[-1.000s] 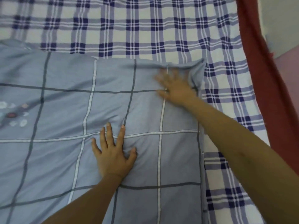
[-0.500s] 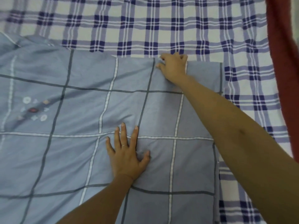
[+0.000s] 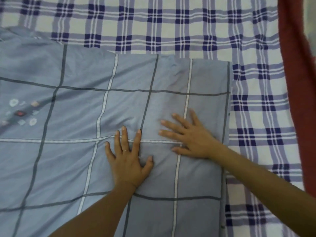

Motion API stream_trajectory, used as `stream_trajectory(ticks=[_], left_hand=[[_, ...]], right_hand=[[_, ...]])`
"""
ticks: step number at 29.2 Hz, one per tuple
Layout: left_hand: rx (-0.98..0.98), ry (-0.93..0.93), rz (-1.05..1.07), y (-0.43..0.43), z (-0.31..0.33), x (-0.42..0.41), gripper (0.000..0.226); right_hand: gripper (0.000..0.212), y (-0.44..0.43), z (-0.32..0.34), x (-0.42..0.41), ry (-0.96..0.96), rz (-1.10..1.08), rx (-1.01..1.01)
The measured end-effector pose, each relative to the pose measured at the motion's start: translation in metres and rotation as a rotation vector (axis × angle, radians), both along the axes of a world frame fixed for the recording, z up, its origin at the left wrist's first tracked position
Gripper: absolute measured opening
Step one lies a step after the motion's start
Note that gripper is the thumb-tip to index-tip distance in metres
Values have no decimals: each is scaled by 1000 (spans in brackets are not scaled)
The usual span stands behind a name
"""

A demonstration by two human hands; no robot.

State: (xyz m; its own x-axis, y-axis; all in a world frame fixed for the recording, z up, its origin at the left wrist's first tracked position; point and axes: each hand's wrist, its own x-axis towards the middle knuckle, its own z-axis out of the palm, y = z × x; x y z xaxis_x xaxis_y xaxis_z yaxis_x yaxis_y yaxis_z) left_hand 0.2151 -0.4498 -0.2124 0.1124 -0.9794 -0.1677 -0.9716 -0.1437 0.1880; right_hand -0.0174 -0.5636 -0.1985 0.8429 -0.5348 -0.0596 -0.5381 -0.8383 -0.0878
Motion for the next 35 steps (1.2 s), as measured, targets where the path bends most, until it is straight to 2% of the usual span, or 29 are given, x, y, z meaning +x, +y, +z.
stream_trajectory(ticks=[1, 4, 6, 8, 10, 11, 13, 15, 17, 20, 23, 25, 27, 29, 32, 33, 35], left_hand=[[-11, -4, 3, -3, 0, 2, 80], [-11, -5, -9, 3, -1, 0, 79], [-20, -2, -8, 2, -2, -1, 79], [-24, -4, -7, 3, -2, -2, 80], [-24, -4, -4, 2, -3, -1, 80], [-28, -5, 4, 1, -3, -3, 80], [-40, -1, 14, 4, -5, -3, 79], [-54, 12, 8, 4, -7, -3, 80], [-61, 29, 10, 1, -7, -2, 81], [-59, 42, 2, 4, -9, -1, 81], [-20, 25, -23, 0, -7, -1, 82], [15, 14, -145, 15, 0, 4, 81], [7, 76, -282, 43, 1, 13, 76], [-88, 123, -400, 117, 3, 28, 72], [-96, 147, -465, 297, -2, 62, 67], [-71, 117, -485, 364, -3, 72, 67], [77, 86, -573, 491, 4, 82, 70]], right_hand=[[61, -20, -4, -23, 58, -83, -11], [64, -85, -4, -72, 130, -736, 38], [60, -116, 10, -61, 112, -1059, 107], [57, -114, 24, -14, 90, -1105, -11], [59, -75, 34, 45, -30, -1007, -65], [58, -42, 33, 71, -91, -915, -50], [56, 52, 27, 102, -183, -797, 106], [51, 145, 15, 94, -159, -785, 187], [53, 208, -3, 59, -35, -742, 89], [58, 248, -20, 26, 5, -910, 28], [63, 241, -24, 24, 42, -1076, -14], [65, 244, -22, 27, 58, -1178, -30], [67, 235, -19, 23, 80, -1262, 4], [69, 231, -13, 23, 112, -1361, 8], [65, 246, -2, 50, 231, -1559, 53], [64, 263, 4, 72, 261, -1571, 50], [63, 329, 17, 132, 144, -1454, 47]])
